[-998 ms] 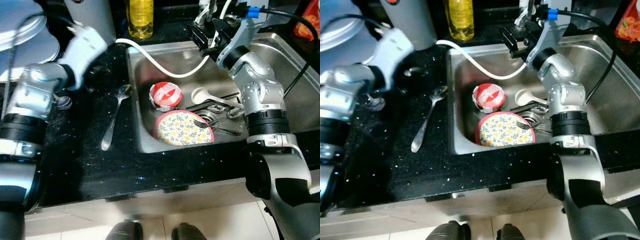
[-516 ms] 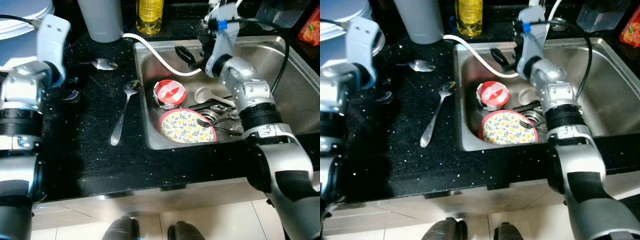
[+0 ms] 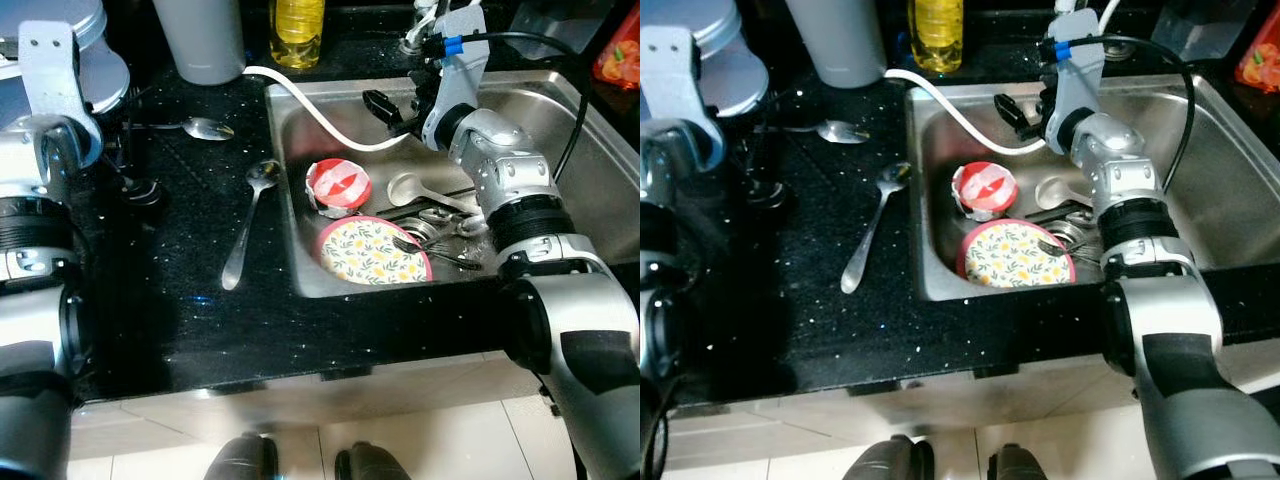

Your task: Kitchen organization

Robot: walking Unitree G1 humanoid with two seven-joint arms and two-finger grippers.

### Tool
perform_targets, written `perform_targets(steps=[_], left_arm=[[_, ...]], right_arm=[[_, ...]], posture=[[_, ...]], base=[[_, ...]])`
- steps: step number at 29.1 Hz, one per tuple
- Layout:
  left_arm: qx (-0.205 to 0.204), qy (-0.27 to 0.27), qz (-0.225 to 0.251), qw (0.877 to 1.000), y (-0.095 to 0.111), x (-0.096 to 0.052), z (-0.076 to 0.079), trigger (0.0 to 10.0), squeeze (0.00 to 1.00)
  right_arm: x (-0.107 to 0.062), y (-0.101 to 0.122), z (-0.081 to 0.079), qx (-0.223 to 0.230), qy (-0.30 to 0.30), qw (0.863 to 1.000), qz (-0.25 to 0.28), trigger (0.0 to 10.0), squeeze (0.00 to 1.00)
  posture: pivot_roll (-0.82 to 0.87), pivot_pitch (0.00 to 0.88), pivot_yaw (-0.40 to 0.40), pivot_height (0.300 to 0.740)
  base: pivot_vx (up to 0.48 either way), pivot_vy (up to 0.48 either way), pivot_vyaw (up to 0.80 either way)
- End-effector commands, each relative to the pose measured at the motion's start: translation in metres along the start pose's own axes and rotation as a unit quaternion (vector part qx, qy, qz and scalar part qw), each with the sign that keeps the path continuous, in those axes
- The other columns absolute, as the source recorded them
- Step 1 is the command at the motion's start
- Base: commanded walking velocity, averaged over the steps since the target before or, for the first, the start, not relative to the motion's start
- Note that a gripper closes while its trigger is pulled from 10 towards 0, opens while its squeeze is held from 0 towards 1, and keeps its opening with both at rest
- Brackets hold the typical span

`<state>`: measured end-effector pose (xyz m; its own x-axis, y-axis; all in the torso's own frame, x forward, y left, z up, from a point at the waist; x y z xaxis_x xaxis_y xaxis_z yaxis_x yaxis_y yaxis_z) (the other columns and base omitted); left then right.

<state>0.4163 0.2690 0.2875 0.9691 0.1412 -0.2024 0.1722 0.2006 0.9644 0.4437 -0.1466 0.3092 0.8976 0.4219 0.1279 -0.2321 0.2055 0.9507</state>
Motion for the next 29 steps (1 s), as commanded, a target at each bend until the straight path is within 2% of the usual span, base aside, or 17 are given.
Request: perform_targets(steps=[1, 9, 10, 12, 13, 16, 18, 19, 20, 22, 25, 26, 27, 28, 29], left_arm=[[-0.027, -0.017, -0.005, 0.999, -0.002, 0.004, 0.012, 10.0, 1.00], [-0.077, -0.039, -0.023, 0.996, -0.008, 0.008, 0.032, 10.0, 1.00], [-0.094, -0.049, -0.026, 0.994, -0.010, 0.009, 0.044, 10.0, 0.00], [-0.118, -0.058, -0.034, 0.991, -0.015, 0.011, 0.061, 10.0, 0.00], [-0.118, -0.058, -0.034, 0.991, -0.015, 0.011, 0.061, 10.0, 0.00], [-0.132, -0.036, -0.079, 0.987, -0.048, 0.017, 0.065, 10.0, 0.00], [-0.105, 0.016, -0.120, 0.987, -0.087, 0.020, 0.051, 10.0, 0.00], [-0.096, 0.029, -0.127, 0.987, -0.095, 0.020, 0.046, 10.0, 0.00], [-0.096, 0.029, -0.127, 0.987, -0.095, 0.020, 0.046, 10.0, 0.00], [-0.049, 0.061, -0.124, 0.989, -0.110, 0.019, 0.033, 10.0, 0.00], [-0.043, 0.073, -0.129, 0.988, -0.118, 0.017, 0.028, 10.0, 0.00], [-0.041, 0.087, -0.135, 0.986, -0.128, 0.015, 0.021, 5.6, 0.00], [-0.056, 0.096, -0.148, 0.983, -0.140, 0.012, 0.017, 3.9, 0.00], [-0.056, 0.096, -0.148, 0.983, -0.140, 0.012, 0.017, 3.9, 0.00], [-0.069, 0.104, -0.154, 0.980, -0.149, 0.010, 0.014, 2.9, 0.00]], right_arm=[[0.001, 0.008, 0.003, -0.003, -0.004, 1.000, 0.012, 10.0, 0.00], [0.002, 0.011, 0.001, -0.003, 0.000, 1.000, 0.018, 10.0, 0.00], [0.002, 0.010, 0.001, -0.002, -0.001, 1.000, 0.019, 10.0, 0.00], [0.002, 0.009, 0.001, 0.004, -0.004, 1.000, 0.019, 10.0, 0.00], [0.002, 0.009, 0.001, 0.004, -0.004, 1.000, 0.019, 10.0, 0.00], [0.002, -0.005, -0.005, 0.019, -0.006, 1.000, 0.005, 10.0, 0.00], [0.001, -0.035, -0.022, 0.065, 0.000, 0.998, -0.028, 10.0, 0.00], [0.000, -0.043, -0.026, 0.073, 0.002, 0.997, -0.038, 10.0, 0.00], [0.000, -0.043, -0.026, 0.073, 0.002, 0.997, -0.038, 10.0, 0.00], [-0.002, -0.061, -0.036, 0.096, -0.007, 0.993, -0.061, 10.0, 0.00], [-0.003, -0.068, -0.040, 0.111, -0.014, 0.991, -0.070, 10.0, 0.00], [-0.004, -0.072, -0.043, 0.127, -0.022, 0.989, -0.072, 10.0, 0.00], [-0.005, -0.074, -0.044, 0.146, -0.033, 0.986, -0.069, 10.0, 0.00], [-0.005, -0.074, -0.044, 0.146, -0.033, 0.986, -0.069, 10.0, 0.00], [-0.005, -0.074, -0.044, 0.159, -0.042, 0.984, -0.066, 10.0, 0.00]], posture=[[0.11, 0.126, -0.010, 0.740], [0.11, 0.118, -0.007, 0.740], [0.11, 0.113, -0.006, 0.740], [0.11, 0.107, -0.005, 0.740], [0.11, 0.107, -0.005, 0.740], [0.11, 0.105, 0.005, 0.740], [0.10, 0.107, 0.009, 0.740], [0.10, 0.107, 0.009, 0.740], [0.10, 0.107, 0.009, 0.740], [0.11, 0.109, 0.018, 0.740], [0.11, 0.109, 0.018, 0.740], [0.12, 0.107, 0.017, 0.740], [0.12, 0.108, 0.015, 0.740], [0.12, 0.108, 0.015, 0.740], [0.12, 0.108, 0.015, 0.740]], base=[[0.000, 0.000, 0.00], [0.000, 0.000, 0.00], [0.000, 0.000, 0.00], [0.000, 0.000, 0.00], [0.000, 0.000, 0.00], [0.000, 0.000, 0.00], [0.000, 0.000, 0.00], [0.000, 0.000, 0.00], [0.000, 0.000, 0.00], [0.000, 0.000, 0.00], [0.000, 0.000, 0.00], [0.000, 0.000, 0.00], [0.000, 0.000, 0.00], [0.000, 0.000, 0.00], [0.000, 0.000, 0.00]])
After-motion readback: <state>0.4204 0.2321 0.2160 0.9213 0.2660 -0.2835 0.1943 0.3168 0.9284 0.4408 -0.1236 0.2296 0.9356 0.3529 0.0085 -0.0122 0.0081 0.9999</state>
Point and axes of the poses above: a point about 5 cm out from each wrist's last joint towards the gripper, its own x axis pointing out of the wrist towards the gripper, its own y axis along the axis of the wrist's last joint, z = x × y, the point moved 3 cm from there along x, pointing out of the wrist towards the gripper, and after that the axes turned 7 degrees about -x, right-handed, at the moved point
